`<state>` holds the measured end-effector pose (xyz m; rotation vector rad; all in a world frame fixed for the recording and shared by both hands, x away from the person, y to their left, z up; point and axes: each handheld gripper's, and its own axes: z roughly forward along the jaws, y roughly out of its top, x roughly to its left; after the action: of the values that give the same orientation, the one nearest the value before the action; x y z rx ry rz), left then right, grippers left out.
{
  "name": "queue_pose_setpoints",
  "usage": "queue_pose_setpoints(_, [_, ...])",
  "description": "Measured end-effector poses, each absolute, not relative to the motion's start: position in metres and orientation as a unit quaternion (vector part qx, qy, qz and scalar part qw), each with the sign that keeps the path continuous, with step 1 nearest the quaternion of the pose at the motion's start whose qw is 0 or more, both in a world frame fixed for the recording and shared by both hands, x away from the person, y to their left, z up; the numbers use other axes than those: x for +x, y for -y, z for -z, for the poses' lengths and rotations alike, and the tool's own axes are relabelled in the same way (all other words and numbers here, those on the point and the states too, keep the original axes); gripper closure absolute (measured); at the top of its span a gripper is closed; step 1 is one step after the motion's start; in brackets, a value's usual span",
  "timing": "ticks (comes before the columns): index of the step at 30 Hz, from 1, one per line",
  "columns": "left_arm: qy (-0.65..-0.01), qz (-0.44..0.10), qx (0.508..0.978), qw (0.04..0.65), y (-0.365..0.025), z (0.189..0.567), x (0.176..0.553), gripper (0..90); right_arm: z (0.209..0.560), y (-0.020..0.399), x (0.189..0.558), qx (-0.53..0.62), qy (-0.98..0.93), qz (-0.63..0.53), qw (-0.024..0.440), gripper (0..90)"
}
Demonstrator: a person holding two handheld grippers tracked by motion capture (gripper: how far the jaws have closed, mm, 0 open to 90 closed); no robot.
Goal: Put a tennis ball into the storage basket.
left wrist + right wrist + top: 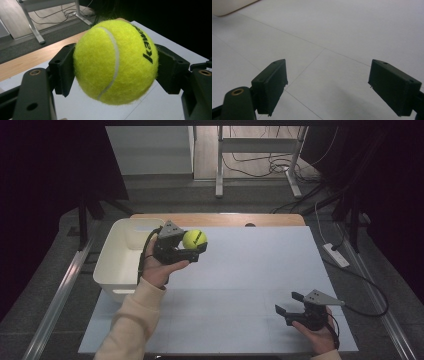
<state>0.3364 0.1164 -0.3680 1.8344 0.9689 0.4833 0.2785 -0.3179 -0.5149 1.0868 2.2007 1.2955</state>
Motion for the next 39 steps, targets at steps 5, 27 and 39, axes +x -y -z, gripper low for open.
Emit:
queue_pose_setpoints(5, [-0.403,-0.201,0.750,0.485,-0.121,0.367,0.336,27.3,0.515,0.318,0.278,0.386,-0.779,-0.460,0.182,15.0])
queue_pose_setpoints(27, [-0.429,-0.217,0.733,0.481,-0.146,0.363,0.336,27.3,0.515,0.318,0.278,0.385,-0.779,-0.460,0.181,15.0])
queue_pose_setpoints(39, [-0.452,-0.228,0.722,0.471,-0.166,0.365,0.338,27.3,0.515,0.317,0.279,0.385,-0.779,-0.460,0.181,15.0])
